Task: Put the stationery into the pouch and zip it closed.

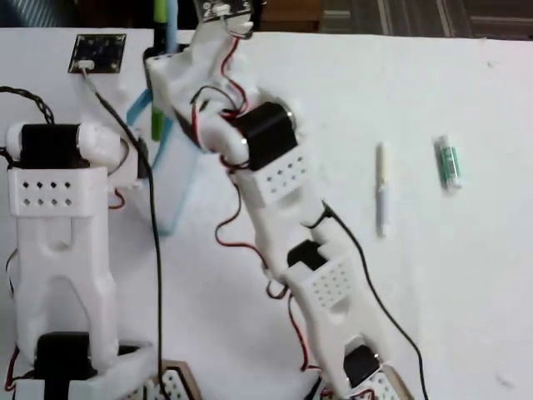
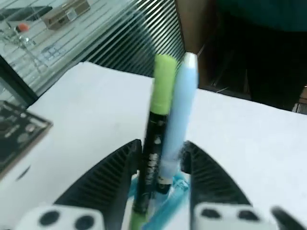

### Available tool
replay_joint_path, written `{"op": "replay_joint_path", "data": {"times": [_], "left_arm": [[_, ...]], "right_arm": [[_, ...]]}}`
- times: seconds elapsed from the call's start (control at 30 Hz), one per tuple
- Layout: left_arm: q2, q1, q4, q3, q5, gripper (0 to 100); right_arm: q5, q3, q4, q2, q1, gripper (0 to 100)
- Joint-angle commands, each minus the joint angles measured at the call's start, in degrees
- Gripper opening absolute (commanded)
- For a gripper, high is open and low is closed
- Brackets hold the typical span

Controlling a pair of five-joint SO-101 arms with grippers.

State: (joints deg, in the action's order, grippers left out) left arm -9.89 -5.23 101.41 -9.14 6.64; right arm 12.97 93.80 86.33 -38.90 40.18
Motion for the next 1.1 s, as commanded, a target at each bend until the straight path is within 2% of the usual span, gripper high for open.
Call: {"op": "replay_joint_path", "data": {"times": [0.0, 0.07, 0.57, 0.77, 0.87, 0.97, 1.0, 1.07], "left_arm": [[5.9, -0.9, 0.2, 0.8, -0.2, 2], [5.9, -0.9, 0.2, 0.8, -0.2, 2], [5.9, -0.9, 0.2, 0.8, -0.2, 2], [5.9, -0.9, 0.2, 0.8, -0.2, 2], [5.9, -0.8, 0.2, 0.8, -0.2, 2], [5.9, -0.9, 0.2, 0.8, -0.2, 2], [5.9, -1.0, 0.2, 0.8, -0.2, 2], [5.9, -1.0, 0.2, 0.8, -0.2, 2]], "right_arm": [[-0.3, 1.7, 0.5, 3.6, 0.2, 28.5], [-0.3, 1.7, 0.5, 4.2, 0.2, 31.1], [-0.3, 1.7, 0.4, 11.0, -0.2, 31.1], [-0.3, 0.4, 0.0, 8.5, 0.4, 30.5], [-0.2, -0.1, 0.1, 3.7, 0.0, 21.3], [1.6, 1.8, 0.4, 0.6, 0.0, 1.0], [2.2, 2.2, 0.4, 0.6, 0.0, 1.6], [2.5, 1.9, 0.1, 2.1, -0.7, 9.9]]}}
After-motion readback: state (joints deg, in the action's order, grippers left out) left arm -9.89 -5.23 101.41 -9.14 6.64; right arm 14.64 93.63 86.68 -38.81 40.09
